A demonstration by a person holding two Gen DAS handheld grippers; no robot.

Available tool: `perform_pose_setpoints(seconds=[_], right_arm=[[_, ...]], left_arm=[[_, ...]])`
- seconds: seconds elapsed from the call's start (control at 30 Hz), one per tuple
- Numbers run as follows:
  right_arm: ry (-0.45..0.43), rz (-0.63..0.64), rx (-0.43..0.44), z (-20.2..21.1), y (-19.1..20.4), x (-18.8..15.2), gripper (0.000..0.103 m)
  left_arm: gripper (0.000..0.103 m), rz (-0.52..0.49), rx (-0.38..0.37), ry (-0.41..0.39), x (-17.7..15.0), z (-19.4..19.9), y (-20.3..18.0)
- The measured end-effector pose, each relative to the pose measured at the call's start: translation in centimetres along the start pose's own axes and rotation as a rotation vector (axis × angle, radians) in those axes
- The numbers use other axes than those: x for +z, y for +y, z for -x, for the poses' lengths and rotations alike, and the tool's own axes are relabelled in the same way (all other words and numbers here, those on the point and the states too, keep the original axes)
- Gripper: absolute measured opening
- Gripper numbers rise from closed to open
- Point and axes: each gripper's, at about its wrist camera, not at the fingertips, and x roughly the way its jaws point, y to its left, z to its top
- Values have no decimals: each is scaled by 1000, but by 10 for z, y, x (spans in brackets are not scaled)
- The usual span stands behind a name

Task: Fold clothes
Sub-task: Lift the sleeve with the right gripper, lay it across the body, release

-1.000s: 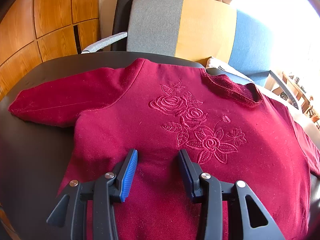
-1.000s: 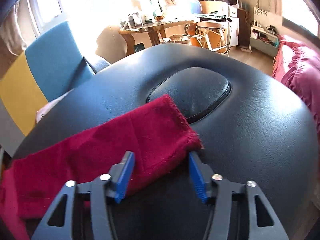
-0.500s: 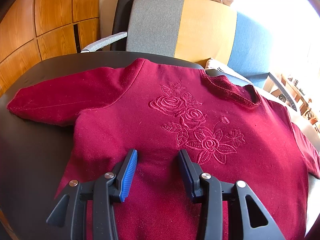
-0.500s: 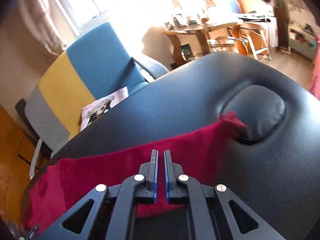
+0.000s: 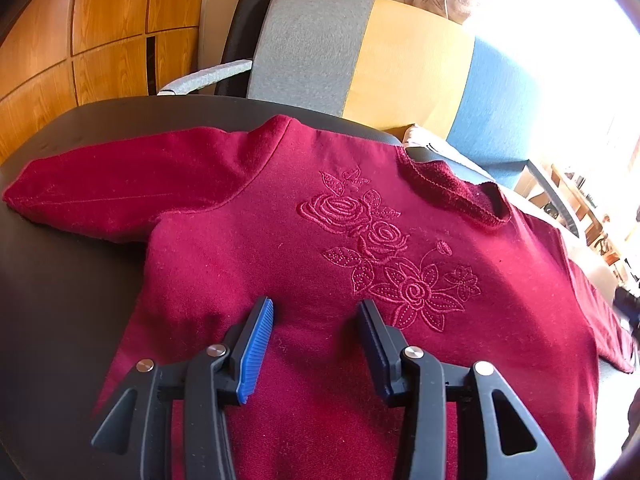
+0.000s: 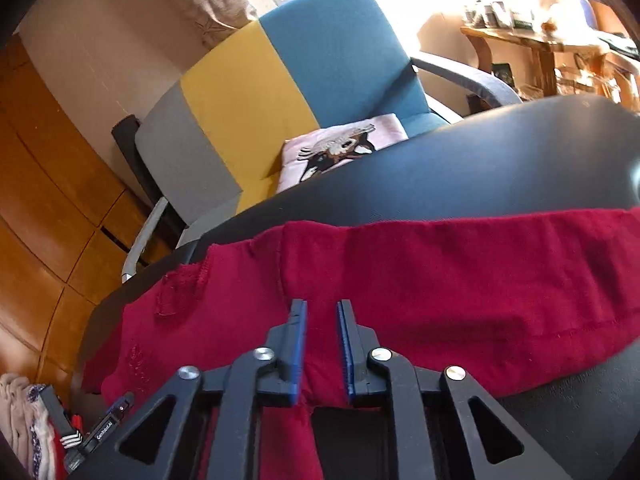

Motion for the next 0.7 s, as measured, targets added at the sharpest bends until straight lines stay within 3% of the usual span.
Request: perform_pose_setpoints(seconds=[0.17, 0.3, 0.43, 0.53, 0.63, 0.7], right_arm=[[-119, -191, -163, 54, -95, 6, 68], [-199, -406, -254, 106, -180, -8, 75], [-236, -527, -291, 123, -226, -15, 78], [-245, -503, -277, 119, -237, -6, 81], [-241, -455, -271, 103, -238, 12, 103], [-249, -432, -305, 93, -238, 21, 103]], left_arm=[[50, -1, -20, 1, 0, 1, -1], [52, -12, -16, 3, 0, 1, -4], [52, -13, -14, 4, 0, 1, -4], [53, -22, -5, 6, 1, 1, -6], [54, -29, 2, 7, 1, 1, -7], [54, -33, 5, 8, 1, 1, -7]])
